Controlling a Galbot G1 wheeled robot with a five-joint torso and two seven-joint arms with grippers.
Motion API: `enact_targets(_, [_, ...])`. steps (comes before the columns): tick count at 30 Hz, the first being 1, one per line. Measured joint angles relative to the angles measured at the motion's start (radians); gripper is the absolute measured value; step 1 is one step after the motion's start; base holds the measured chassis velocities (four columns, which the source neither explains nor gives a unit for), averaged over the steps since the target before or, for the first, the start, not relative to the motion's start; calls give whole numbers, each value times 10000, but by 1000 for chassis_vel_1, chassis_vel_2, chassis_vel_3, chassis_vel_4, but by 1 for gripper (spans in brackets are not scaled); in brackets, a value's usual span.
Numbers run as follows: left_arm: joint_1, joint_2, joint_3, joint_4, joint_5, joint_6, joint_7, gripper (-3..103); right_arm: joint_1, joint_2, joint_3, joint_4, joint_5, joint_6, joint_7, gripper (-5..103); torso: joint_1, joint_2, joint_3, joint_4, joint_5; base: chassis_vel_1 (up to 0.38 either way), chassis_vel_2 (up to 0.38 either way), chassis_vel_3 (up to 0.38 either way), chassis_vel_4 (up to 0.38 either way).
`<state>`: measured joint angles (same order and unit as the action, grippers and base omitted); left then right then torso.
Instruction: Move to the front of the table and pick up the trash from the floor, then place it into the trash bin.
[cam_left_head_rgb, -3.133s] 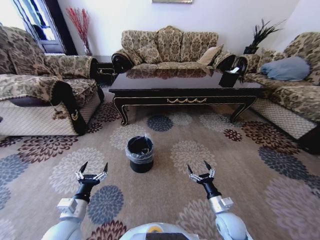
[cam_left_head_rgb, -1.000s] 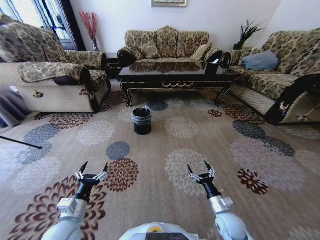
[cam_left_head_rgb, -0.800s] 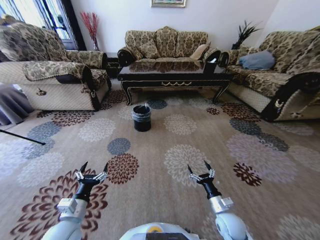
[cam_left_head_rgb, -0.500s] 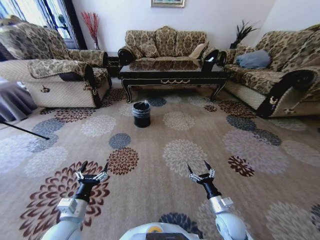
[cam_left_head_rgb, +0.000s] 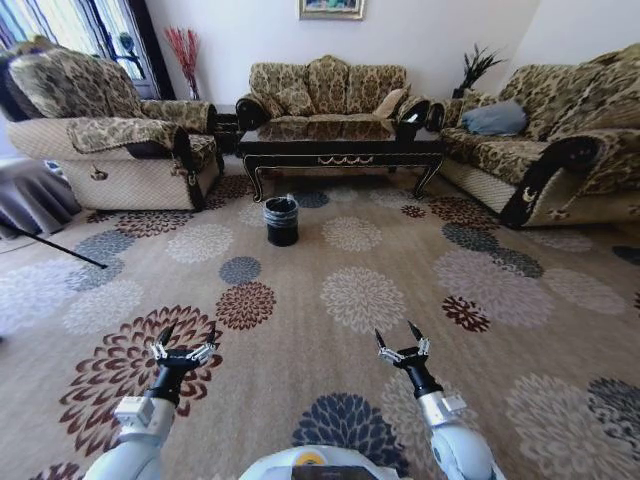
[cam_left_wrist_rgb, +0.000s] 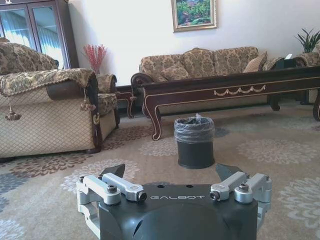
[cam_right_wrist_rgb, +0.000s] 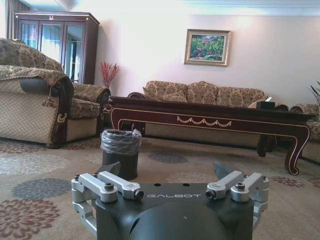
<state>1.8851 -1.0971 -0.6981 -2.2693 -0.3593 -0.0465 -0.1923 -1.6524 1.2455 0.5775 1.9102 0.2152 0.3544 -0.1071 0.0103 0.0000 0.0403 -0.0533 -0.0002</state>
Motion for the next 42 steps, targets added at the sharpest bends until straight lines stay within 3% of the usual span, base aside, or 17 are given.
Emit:
enact_targets(8, [0,0,0,0,0,0,0,100,-7,-1,0,0,0,0,0,100,23,60,37,-1,2,0,0,0,0])
enact_targets(27, [0,0,0,0,0,0,0,100,-6,0,0,0,0,0,0,100,78,996,918,-1,2,0,0,0,0])
enact_targets(42, [0,0,0,0,0,0,0,100,-6,0,0,0,0,0,0,100,201,1603,1398,0,2,0,0,0,0])
